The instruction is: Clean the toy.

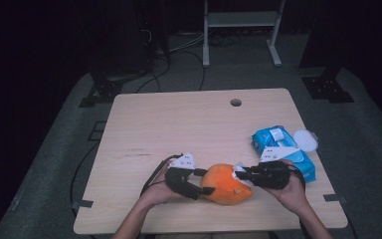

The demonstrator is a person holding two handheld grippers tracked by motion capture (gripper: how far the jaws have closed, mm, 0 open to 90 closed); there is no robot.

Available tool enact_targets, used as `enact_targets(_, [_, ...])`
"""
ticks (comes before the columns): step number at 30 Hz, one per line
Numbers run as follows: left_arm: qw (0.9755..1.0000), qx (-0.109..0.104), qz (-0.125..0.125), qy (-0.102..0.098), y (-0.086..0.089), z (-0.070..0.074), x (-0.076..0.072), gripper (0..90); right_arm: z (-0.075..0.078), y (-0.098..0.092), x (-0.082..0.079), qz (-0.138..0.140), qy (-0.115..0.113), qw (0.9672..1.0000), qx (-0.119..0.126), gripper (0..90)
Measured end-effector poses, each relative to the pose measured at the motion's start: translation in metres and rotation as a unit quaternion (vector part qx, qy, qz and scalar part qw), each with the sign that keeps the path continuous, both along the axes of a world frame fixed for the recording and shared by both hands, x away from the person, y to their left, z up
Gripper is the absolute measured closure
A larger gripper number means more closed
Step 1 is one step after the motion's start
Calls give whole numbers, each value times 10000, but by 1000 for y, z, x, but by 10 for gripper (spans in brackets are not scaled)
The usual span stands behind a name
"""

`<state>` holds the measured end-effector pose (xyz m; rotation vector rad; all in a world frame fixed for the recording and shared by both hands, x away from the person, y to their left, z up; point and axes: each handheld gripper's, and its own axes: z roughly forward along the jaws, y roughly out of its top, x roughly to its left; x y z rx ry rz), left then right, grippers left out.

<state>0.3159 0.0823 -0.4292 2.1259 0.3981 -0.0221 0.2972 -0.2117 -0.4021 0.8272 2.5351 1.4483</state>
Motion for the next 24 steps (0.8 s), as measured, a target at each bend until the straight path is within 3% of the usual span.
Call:
enact_targets(3, [10000, 83, -28, 4, 4, 3, 1, 386, 4, 8, -3, 109, -96, 9999, -46, 790])
enact_targets(5, [9999, -65, -6, 104, 8, 4, 2, 392, 3, 7, -2, 118, -70, 9999, -25, 790])
enact_targets(8, [9977, -423, 40, 521, 9, 2, 6, 335, -1, -1, 2, 39, 34, 10000, 64, 790])
enact_targets(9, [9973, -472, 52, 565, 9, 1, 6, 320, -1, -2, 2, 45, 72, 9999, 83, 790])
enact_targets(12, [9987, -294, 75, 409, 4, 0, 5, 372, 2, -1, -2, 50, 30, 10000, 51, 790])
enact_targets(14, [9991, -292, 4, 314, 1, 0, 2, 392, 10, 8, -6, 281, 51, 9992, 281, 790])
enact_targets(15, [9994, -233, -44, 249, -1, 1, 0, 396, 14, 16, -10, 419, -27, 9988, 246, 790])
enact_targets(17, [9999, -66, -150, -20, -5, 1, -5, 410, 19, 33, -16, 594, -281, 9978, -77, 789])
enact_targets(19, [9995, 63, -218, -198, -5, 0, -7, 429, 17, 39, -16, 610, -384, 9969, -316, 789])
enact_targets(22, [9997, -66, -188, -105, -2, -3, -4, 428, 13, 24, -9, 378, -269, 9986, -256, 790])
enact_targets(24, [9996, -235, -122, 64, -1, -4, -2, 380, 9, 10, -6, 202, -169, 9994, -213, 790])
